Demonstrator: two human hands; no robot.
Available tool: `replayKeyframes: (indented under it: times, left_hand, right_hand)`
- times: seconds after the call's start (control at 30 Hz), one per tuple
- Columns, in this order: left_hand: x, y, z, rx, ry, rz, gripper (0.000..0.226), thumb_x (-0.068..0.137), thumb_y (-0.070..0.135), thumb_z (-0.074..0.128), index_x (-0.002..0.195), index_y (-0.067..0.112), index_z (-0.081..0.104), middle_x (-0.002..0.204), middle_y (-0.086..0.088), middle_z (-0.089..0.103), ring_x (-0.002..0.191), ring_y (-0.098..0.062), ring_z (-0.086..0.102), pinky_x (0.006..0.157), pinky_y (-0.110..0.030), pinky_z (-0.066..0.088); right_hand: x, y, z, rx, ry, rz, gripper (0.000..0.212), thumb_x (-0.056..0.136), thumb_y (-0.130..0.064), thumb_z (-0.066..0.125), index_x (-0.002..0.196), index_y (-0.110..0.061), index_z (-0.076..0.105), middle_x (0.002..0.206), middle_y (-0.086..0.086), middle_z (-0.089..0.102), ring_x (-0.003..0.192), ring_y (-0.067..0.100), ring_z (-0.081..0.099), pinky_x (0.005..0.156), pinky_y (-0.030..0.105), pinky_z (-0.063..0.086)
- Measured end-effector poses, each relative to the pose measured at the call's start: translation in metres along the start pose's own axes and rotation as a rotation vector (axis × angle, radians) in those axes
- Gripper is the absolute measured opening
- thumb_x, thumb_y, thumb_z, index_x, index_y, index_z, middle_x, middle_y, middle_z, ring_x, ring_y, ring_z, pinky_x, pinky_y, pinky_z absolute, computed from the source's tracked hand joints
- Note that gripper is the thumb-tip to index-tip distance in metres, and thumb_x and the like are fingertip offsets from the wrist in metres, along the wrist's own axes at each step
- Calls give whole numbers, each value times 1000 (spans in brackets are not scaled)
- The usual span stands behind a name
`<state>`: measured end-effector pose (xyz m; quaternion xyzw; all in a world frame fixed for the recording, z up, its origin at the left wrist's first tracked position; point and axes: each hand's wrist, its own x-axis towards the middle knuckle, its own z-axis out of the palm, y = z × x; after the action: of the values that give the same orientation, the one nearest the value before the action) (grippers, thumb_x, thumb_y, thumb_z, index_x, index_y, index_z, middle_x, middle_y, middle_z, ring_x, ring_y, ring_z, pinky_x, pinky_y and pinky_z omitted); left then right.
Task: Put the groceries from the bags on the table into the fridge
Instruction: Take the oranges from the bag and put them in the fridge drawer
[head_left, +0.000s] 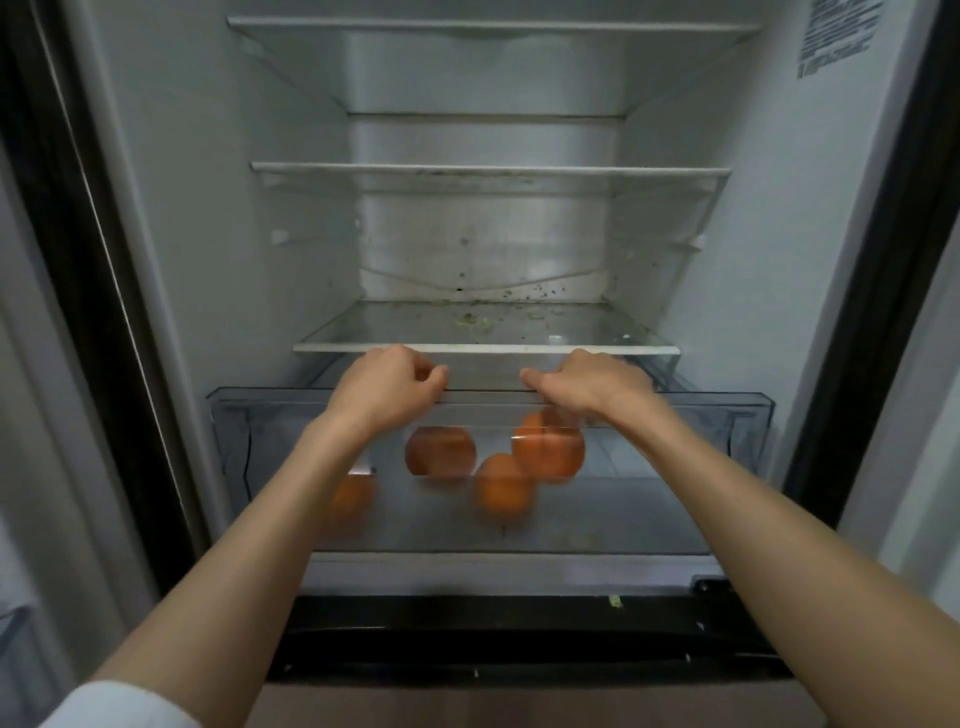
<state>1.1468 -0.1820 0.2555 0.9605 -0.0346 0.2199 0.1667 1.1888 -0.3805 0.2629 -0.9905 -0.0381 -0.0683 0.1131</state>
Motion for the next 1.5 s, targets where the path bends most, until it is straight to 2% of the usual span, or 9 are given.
replayKeyframes:
  times: [0.13, 0.23, 0.4, 0.53, 0.67, 0.8, 1.07, 1.3, 1.5]
  left_hand:
    - [-19, -4, 7, 76, 160, 62, 36, 95, 35, 39, 83, 16, 67, 81, -7, 66, 84, -31, 59, 66, -34, 37]
    - [-45, -10, 13, 40, 220, 165, 40, 94, 36, 33, 111, 17, 63, 111, -7, 65, 109, -27, 55, 89, -34, 32]
    - [-94, -19, 11, 82, 89, 212, 52, 95, 32, 44, 143, 22, 30, 154, -1, 21, 144, -19, 10, 116, -38, 7]
    - [-156, -33, 5, 107, 106, 210, 49, 92, 25, 50, 139, 19, 39, 153, -7, 24, 144, -26, 7, 115, -48, 19]
    - [-241, -51, 1, 114, 124, 162, 50, 89, 34, 40, 135, 17, 45, 146, -10, 38, 140, -31, 25, 110, -49, 30]
    - [-340, -78, -4, 130, -22, 6, 53, 91, 39, 35, 140, 20, 37, 150, -3, 31, 141, -26, 23, 113, -42, 19]
    - [-512, -158, -63, 293, -115, -306, 51, 87, 45, 33, 130, 21, 48, 137, -8, 51, 125, -32, 48, 96, -47, 43]
    - [-630, -227, -136, 313, 3, -647, 67, 86, 55, 15, 143, 23, 30, 153, -1, 26, 142, -22, 19, 113, -35, 18]
    - [-704, -302, -184, 366, 46, -869, 54, 96, 44, 35, 145, 25, 22, 154, 0, 21, 143, -18, 15, 116, -36, 13]
  right_hand:
    - [-16, 1, 5, 14, 147, -48, 62, 90, -60, 28, 93, -15, 70, 103, 8, 69, 98, 29, 60, 79, 36, 42]
    - [-42, -1, 11, -55, 287, -122, 58, 97, -49, 25, 93, -10, 68, 104, 17, 67, 100, 34, 60, 83, 37, 40]
    - [-84, -6, 30, -59, 377, -238, 47, 96, -41, 37, 133, -13, 46, 135, 14, 50, 129, 28, 41, 110, 41, 21]
    - [-136, -23, 51, 29, 311, -291, 57, 95, -40, 41, 146, -18, 26, 155, 10, 20, 143, 26, 16, 116, 42, 15]
    - [-206, -53, 91, 127, 227, -392, 57, 95, -39, 43, 145, -18, 27, 154, 9, 23, 142, 23, 20, 115, 39, 18]
    - [-288, -91, 142, 171, 15, -445, 57, 96, -41, 39, 147, -22, 20, 156, 5, 19, 143, 20, 16, 116, 36, 14]
    - [-410, -193, 208, 186, -244, -759, 53, 95, -43, 38, 144, -28, 24, 154, -1, 23, 143, 18, 17, 117, 40, 14]
    - [-485, -330, 232, 255, -289, -1051, 56, 96, -45, 36, 147, -27, 18, 156, -1, 17, 144, 16, 12, 116, 35, 12]
    - [-538, -451, 272, 301, -358, -1255, 57, 95, -41, 41, 147, -23, 23, 153, 4, 27, 141, 20, 22, 114, 34, 18]
